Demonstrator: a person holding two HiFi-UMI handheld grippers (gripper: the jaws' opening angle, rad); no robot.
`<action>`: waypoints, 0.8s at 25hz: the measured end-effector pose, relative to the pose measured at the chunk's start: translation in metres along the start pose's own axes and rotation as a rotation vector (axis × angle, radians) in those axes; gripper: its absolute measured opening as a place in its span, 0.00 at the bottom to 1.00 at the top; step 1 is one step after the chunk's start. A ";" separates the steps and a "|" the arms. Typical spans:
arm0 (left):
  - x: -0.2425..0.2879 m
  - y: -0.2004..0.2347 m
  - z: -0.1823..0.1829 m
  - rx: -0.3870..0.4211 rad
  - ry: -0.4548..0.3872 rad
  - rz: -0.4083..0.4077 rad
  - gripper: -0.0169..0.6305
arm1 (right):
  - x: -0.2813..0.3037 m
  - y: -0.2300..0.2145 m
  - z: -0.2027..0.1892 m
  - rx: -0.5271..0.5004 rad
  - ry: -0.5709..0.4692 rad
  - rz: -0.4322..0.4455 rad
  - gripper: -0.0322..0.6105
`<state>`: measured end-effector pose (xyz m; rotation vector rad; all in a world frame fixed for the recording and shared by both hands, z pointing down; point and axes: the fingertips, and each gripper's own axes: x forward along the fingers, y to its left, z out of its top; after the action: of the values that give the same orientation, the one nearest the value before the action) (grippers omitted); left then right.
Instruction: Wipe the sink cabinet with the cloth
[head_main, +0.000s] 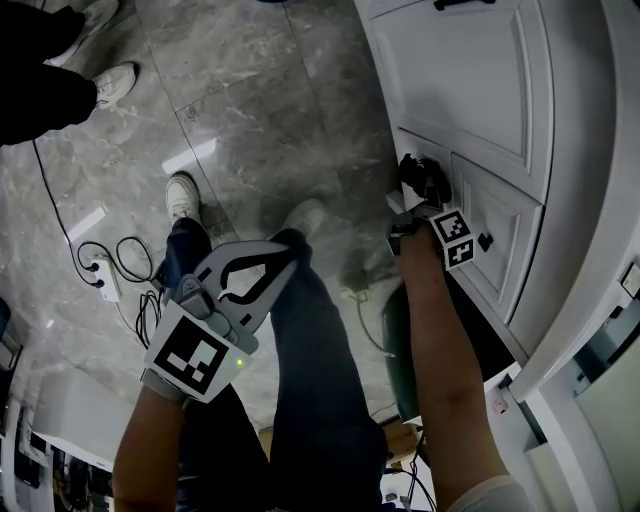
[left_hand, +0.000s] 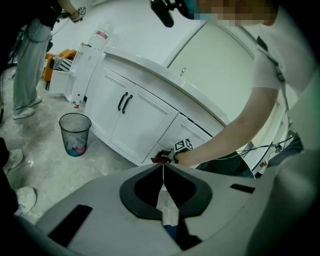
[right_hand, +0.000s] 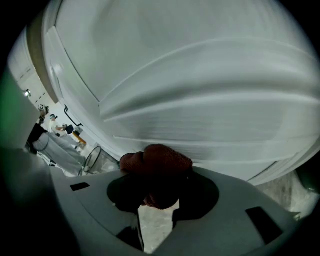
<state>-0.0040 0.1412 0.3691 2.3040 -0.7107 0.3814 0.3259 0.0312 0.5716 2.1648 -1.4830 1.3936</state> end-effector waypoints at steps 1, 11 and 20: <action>0.000 0.002 0.000 -0.003 -0.002 0.007 0.05 | 0.004 0.002 -0.001 -0.015 0.008 0.004 0.27; 0.011 0.030 -0.012 -0.034 -0.010 0.054 0.05 | 0.049 0.010 -0.023 -0.044 0.048 0.000 0.27; 0.021 0.059 -0.020 0.001 -0.004 0.079 0.05 | 0.084 0.008 -0.042 -0.075 0.014 0.002 0.27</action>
<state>-0.0231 0.1103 0.4240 2.2828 -0.8055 0.4130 0.3006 -0.0022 0.6563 2.1054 -1.5083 1.3289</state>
